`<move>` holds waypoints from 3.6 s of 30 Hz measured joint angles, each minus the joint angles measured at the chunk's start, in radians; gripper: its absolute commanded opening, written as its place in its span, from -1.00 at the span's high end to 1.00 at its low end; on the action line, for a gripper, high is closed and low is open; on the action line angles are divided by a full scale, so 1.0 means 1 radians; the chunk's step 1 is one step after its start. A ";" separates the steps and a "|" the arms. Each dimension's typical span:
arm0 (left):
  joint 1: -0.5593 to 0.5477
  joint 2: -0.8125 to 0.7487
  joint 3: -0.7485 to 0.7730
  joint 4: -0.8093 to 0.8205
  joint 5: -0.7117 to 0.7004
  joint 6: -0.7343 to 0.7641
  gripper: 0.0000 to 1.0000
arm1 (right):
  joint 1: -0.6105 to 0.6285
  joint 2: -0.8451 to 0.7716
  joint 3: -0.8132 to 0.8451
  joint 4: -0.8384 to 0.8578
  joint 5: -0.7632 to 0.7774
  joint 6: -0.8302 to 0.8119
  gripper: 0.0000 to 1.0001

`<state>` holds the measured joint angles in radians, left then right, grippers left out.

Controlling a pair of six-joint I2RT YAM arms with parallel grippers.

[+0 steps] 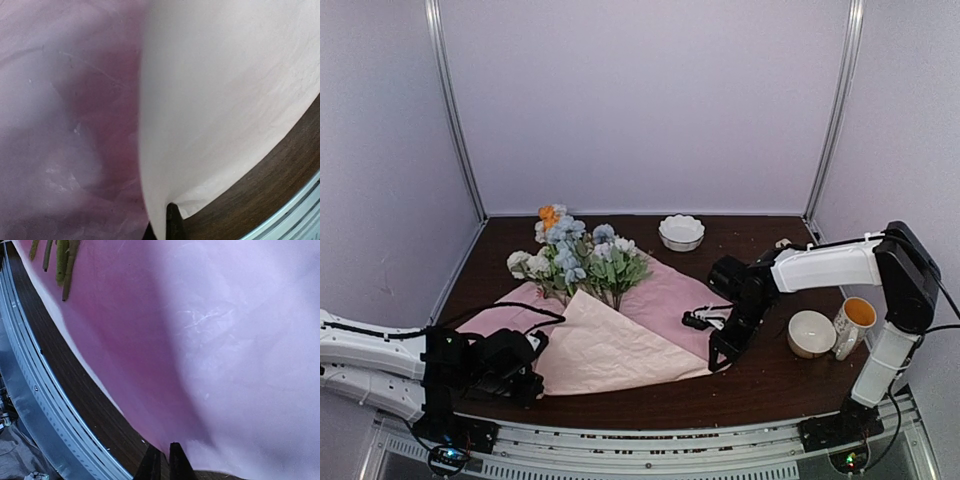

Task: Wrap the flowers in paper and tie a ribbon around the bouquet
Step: Press the fold line of the 1/4-folded wrapping paper, then pick up the one-fourth-folded wrapping paper from the center of the board.

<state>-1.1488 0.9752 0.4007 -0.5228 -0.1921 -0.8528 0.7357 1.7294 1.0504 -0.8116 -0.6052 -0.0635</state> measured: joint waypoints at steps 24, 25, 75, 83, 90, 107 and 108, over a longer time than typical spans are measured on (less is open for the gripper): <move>0.024 0.102 -0.019 0.102 0.037 0.006 1.00 | 0.290 0.121 0.280 0.356 -0.119 0.124 0.73; 0.024 0.101 -0.019 0.101 0.037 0.004 1.00 | 0.294 0.170 0.312 0.371 -0.128 0.127 0.73; 0.504 -0.309 -0.179 -0.014 -0.065 -0.333 0.03 | 0.283 0.509 0.637 0.328 -0.051 0.305 0.78; 0.507 -0.275 -0.153 -0.023 -0.080 -0.295 1.00 | 0.253 0.553 0.706 0.322 -0.014 0.327 0.80; 0.508 -0.260 -0.059 -0.043 -0.066 -0.235 1.00 | 0.228 0.659 0.806 0.284 -0.044 0.333 0.82; 0.506 0.008 0.329 -0.075 0.114 -0.040 1.00 | 0.225 0.659 0.808 0.282 -0.030 0.344 0.84; 0.506 -0.003 0.328 -0.082 0.122 -0.041 0.91 | 0.225 0.659 0.808 0.282 -0.030 0.344 0.84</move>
<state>-0.6426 0.9726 0.7292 -0.6048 -0.0696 -0.8940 0.9604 2.3882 1.8584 -0.5293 -0.6353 0.2810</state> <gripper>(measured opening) 0.013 0.078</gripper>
